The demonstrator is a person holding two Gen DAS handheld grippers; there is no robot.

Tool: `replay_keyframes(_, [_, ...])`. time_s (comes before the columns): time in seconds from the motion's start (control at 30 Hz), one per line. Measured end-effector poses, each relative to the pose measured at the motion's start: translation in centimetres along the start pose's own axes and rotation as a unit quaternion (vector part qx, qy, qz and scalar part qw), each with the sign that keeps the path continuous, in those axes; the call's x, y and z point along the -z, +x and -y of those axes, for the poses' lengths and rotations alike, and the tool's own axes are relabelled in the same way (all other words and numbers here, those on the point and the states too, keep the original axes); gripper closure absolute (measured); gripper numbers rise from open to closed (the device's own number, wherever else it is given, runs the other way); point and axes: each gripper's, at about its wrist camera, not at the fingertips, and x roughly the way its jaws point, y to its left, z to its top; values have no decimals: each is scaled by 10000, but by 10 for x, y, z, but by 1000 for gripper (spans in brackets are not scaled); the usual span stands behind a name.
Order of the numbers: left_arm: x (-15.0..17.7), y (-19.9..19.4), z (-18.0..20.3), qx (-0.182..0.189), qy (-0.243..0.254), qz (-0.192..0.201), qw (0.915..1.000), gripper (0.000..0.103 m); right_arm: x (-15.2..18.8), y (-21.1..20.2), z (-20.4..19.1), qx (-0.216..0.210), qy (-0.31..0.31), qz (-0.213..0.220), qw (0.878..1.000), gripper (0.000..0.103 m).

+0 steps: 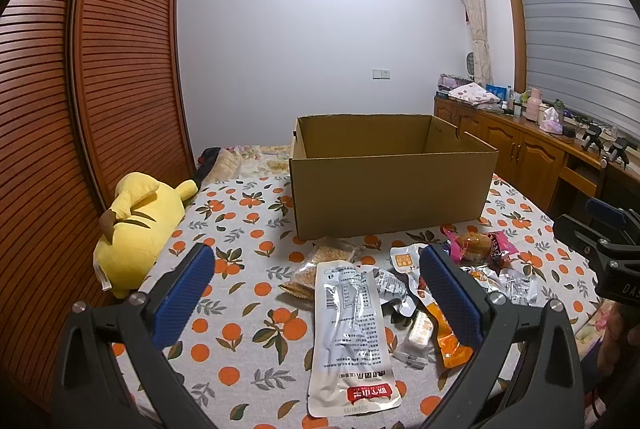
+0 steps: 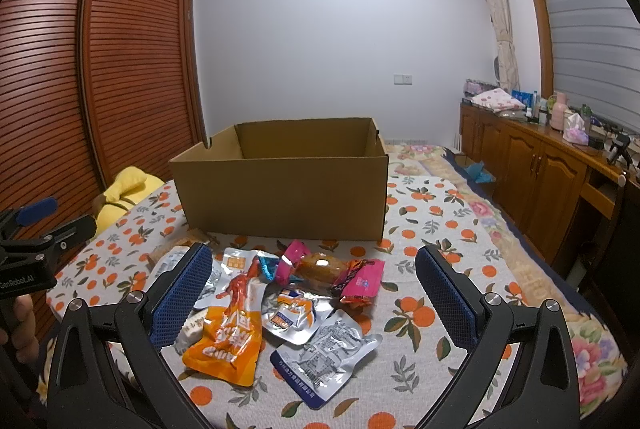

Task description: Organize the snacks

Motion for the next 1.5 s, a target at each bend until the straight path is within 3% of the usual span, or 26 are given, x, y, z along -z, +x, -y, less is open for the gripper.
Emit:
replay_keyframes(0.37, [6,2,2,62,24,-90,9999,0,2,0,2,-7,-29,-16,10000,0])
replay_keyframes(0.63, [18,28,1,354,20,-629,9974,0,10,8,3,-195,-197,-232,9993,0])
replay_keyframes(1.07, [40,70,0,637,74,-1364,9886,1,45,47,22,-486,-129,-1243,9910,2])
replay_keyframes(1.3, [49,86,-5,633,20,-1627,9846,1,60,67,31,-646,151,-1675,9836,13])
replay_keyframes(1.5, [53,94,-5,661,8,-1745,9824,1,65,77,34,-528,153,-1819,9818,16])
